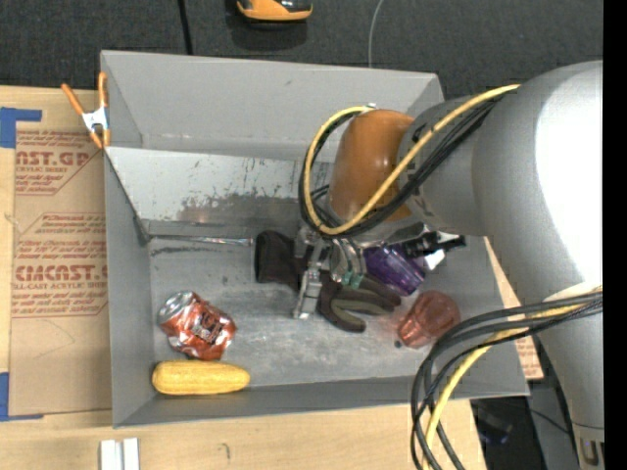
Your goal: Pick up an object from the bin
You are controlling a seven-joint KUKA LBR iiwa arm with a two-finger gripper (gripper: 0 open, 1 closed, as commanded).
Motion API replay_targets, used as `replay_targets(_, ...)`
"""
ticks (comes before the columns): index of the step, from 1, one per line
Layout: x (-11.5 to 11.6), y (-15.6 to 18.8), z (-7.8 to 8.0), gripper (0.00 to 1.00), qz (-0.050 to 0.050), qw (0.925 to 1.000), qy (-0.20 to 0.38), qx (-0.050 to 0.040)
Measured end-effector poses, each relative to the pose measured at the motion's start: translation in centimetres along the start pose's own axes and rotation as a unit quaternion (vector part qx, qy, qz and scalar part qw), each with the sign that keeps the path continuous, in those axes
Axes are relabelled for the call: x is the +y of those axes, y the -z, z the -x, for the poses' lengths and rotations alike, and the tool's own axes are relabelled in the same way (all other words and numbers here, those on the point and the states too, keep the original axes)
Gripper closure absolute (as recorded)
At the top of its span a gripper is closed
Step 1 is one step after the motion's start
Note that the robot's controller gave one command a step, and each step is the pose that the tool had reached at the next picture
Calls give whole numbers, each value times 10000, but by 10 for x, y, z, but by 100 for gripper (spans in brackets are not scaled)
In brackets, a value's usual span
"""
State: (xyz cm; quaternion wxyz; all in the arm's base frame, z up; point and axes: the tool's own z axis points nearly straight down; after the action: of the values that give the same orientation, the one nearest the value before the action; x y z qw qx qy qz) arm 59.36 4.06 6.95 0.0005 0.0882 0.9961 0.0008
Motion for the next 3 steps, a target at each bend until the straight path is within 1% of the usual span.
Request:
replay_targets(1,-12,1,-28,0,5,9950,-999,-20)
replay_targets(2,-3,0,-7,0,-8,9999,-124,-5)
replay_targets(3,-11,3,-27,100,17,9950,-994,-51)
